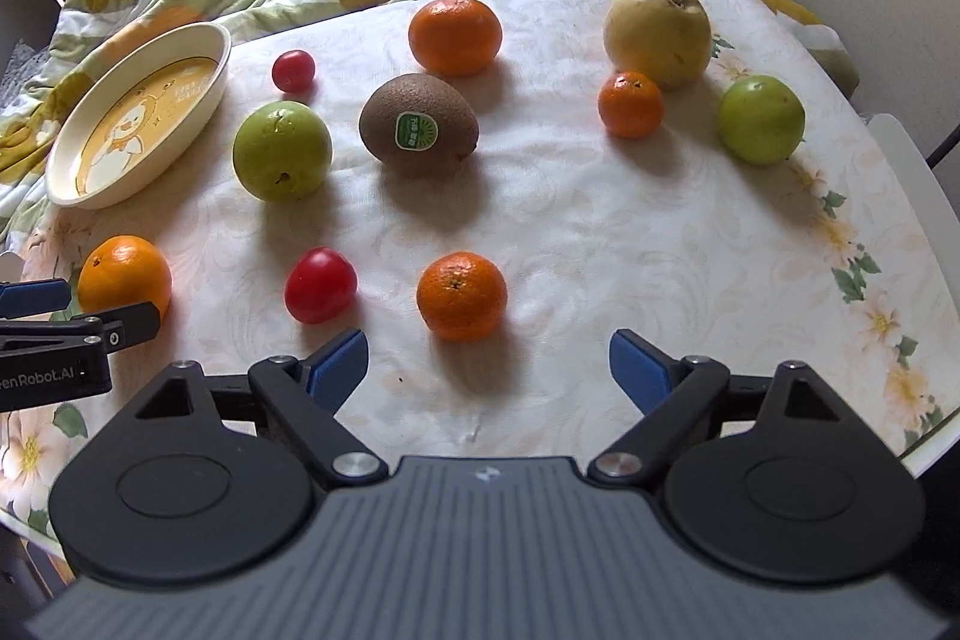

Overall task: Organize fruits
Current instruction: 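Grasp the large navel orange with the left tool while the right tool grasps a small mandarin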

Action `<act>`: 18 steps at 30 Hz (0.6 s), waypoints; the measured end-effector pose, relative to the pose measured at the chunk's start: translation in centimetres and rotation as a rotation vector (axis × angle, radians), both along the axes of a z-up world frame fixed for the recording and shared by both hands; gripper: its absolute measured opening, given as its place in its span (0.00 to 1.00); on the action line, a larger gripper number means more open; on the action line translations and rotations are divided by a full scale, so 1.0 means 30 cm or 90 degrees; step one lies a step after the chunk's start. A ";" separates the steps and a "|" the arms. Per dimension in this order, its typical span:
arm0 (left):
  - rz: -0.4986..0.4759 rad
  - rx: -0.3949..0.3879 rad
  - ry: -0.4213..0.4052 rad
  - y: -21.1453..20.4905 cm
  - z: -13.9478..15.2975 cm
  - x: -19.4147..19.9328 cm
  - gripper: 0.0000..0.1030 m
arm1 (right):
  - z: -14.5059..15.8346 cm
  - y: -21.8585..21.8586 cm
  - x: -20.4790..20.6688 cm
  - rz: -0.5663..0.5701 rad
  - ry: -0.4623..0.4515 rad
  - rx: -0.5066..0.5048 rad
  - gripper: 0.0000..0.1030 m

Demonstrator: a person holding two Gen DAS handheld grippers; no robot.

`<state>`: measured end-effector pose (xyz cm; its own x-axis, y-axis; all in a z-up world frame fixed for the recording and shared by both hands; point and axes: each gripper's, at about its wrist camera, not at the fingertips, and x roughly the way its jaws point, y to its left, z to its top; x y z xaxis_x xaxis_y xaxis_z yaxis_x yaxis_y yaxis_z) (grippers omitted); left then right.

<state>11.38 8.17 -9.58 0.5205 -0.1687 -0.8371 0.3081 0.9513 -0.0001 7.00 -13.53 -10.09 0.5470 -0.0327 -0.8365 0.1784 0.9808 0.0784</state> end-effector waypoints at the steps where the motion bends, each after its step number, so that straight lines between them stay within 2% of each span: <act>1: -0.006 -0.003 0.002 0.002 -0.003 0.004 0.75 | -0.004 0.007 0.005 -0.003 0.000 -0.004 0.98; 6: -0.036 -0.022 0.020 0.005 -0.022 0.029 0.62 | -0.014 0.033 0.030 -0.017 0.000 -0.017 0.91; 11: -0.040 -0.031 0.018 0.014 -0.022 0.031 0.62 | -0.022 0.043 0.049 -0.022 0.002 -0.027 0.79; 18: -0.034 -0.035 0.014 0.018 -0.020 0.022 0.62 | -0.030 0.043 0.064 -0.017 0.005 -0.027 0.73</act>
<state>12.04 8.70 -10.17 0.4908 -0.2409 -0.8373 0.3571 0.9322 -0.0589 8.93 -12.22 -11.00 0.5392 -0.0819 -0.8382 0.2047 0.9782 0.0361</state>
